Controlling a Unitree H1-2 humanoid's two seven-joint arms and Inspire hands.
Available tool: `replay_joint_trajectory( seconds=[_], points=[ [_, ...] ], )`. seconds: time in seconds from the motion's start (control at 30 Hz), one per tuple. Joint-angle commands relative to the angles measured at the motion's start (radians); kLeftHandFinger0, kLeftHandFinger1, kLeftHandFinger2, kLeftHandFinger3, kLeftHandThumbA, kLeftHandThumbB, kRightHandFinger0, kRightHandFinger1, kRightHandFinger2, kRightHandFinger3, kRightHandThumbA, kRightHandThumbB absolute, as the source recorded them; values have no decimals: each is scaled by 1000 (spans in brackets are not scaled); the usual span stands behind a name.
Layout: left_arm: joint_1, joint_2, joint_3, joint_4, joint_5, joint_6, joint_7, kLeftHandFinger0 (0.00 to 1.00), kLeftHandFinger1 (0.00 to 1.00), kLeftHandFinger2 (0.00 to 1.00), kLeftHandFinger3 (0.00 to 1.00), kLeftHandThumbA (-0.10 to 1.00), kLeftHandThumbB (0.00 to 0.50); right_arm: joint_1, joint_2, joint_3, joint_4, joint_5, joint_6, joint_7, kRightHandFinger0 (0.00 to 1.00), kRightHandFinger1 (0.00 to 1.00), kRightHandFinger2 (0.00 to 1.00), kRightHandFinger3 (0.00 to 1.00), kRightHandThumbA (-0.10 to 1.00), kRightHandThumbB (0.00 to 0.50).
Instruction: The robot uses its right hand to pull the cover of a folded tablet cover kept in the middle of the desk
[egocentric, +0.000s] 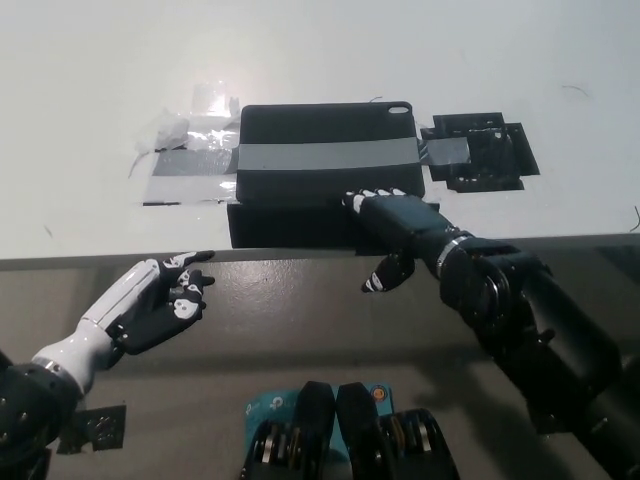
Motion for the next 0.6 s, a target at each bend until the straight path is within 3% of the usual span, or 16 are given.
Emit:
replay_joint_trajectory(
  seconds=[0.0, 0.13, 0.27, 0.33, 0.37, 0.43, 0.5, 0.53, 0.57],
  points=[
    [-39, 36, 16, -18, 5, 13, -13, 715, 811, 948, 1000, 1000, 103, 68, 19, -54, -47, 49, 48, -7, 1000, 1000, 1000, 1000, 1000, 320],
    [-48, 45, 15, -15, 3, 13, -20, 719, 819, 952, 1000, 1000, 97, 115, 32, -108, -104, 57, 53, -20, 1000, 1000, 1000, 1000, 1000, 295],
    [-50, 38, 10, -6, 3, 13, -18, 724, 818, 947, 1000, 1000, 101, 204, 74, -205, -169, 125, 53, -69, 1000, 1000, 1000, 1000, 1000, 311],
    [-51, 37, 9, -5, 3, 13, -17, 719, 815, 941, 1000, 1000, 107, 238, 96, -237, -183, 153, 41, -76, 887, 961, 1000, 1000, 1000, 295],
    [-52, 36, 5, 1, 9, 13, -17, 717, 813, 935, 1000, 1000, 108, 277, 105, -244, -203, 167, 37, -70, 760, 843, 911, 989, 1000, 306],
    [-54, 34, 6, 6, 9, 13, -13, 712, 808, 927, 1000, 1000, 121, 317, 119, -250, -220, 177, 24, -71, 642, 752, 830, 885, 1000, 304],
    [-55, 35, 6, 10, 7, 13, -16, 712, 808, 926, 1000, 1000, 121, 326, 122, -252, -221, 176, 15, -72, 703, 837, 855, 839, 1000, 306],
    [-53, 36, 6, 10, 11, 13, -15, 712, 809, 927, 1000, 1000, 121, 339, 117, -246, -244, 171, 31, -58, 827, 957, 914, 856, 1000, 294],
    [-49, 38, 4, 12, 13, 13, -18, 714, 812, 934, 1000, 1000, 126, 355, 112, -242, -262, 171, 41, -47, 894, 1000, 961, 910, 1000, 290]
  ],
)
